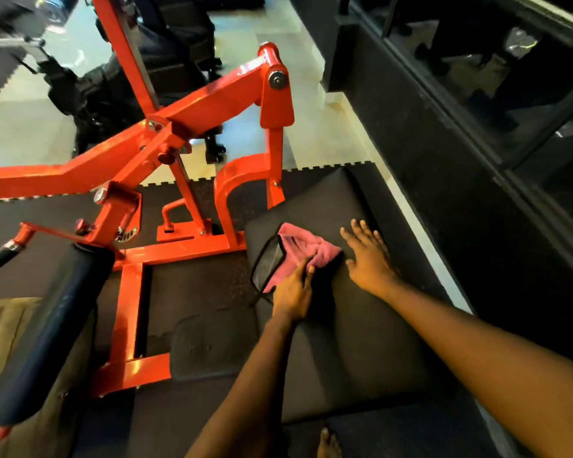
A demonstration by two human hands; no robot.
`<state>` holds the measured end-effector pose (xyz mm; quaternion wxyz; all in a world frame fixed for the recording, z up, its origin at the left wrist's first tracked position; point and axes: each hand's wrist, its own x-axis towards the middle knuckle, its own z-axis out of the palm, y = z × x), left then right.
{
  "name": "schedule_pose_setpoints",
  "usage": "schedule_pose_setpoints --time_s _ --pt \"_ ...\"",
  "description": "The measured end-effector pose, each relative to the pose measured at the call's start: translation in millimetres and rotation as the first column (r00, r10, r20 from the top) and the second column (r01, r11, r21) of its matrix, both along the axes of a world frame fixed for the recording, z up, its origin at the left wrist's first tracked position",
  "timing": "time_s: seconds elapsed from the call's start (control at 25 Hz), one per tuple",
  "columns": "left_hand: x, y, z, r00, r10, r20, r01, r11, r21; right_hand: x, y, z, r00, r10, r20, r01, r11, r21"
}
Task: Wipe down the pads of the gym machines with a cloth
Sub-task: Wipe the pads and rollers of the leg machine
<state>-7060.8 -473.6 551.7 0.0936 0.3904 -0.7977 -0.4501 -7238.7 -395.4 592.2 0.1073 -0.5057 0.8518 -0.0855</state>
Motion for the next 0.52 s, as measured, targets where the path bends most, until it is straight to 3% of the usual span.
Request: schedule_pose_setpoints --time_s 0.08,0.2,0.36,0.52 --pt "14 -8 17 0.999 -0.037 0.035 0.035 0.997 0.067 6 4 14 0.979 0.103 0.178 -0.099 0.995 -0.033" --pt "41 -12 54 0.995 -0.087 -0.046 0.088 0.996 0.015 22 10 39 0.884 0.211 0.418 -0.152 0.974 -0.169" --pt "82 -8 112 0.999 -0.050 -0.022 0.049 0.997 -0.054 51 11 67 0.892 0.257 0.373 -0.137 0.938 -0.318" --pt "147 -2 133 0.996 -0.029 0.089 0.037 0.995 -0.091 99 0 102 0.863 0.244 0.443 -0.054 0.915 -0.399"
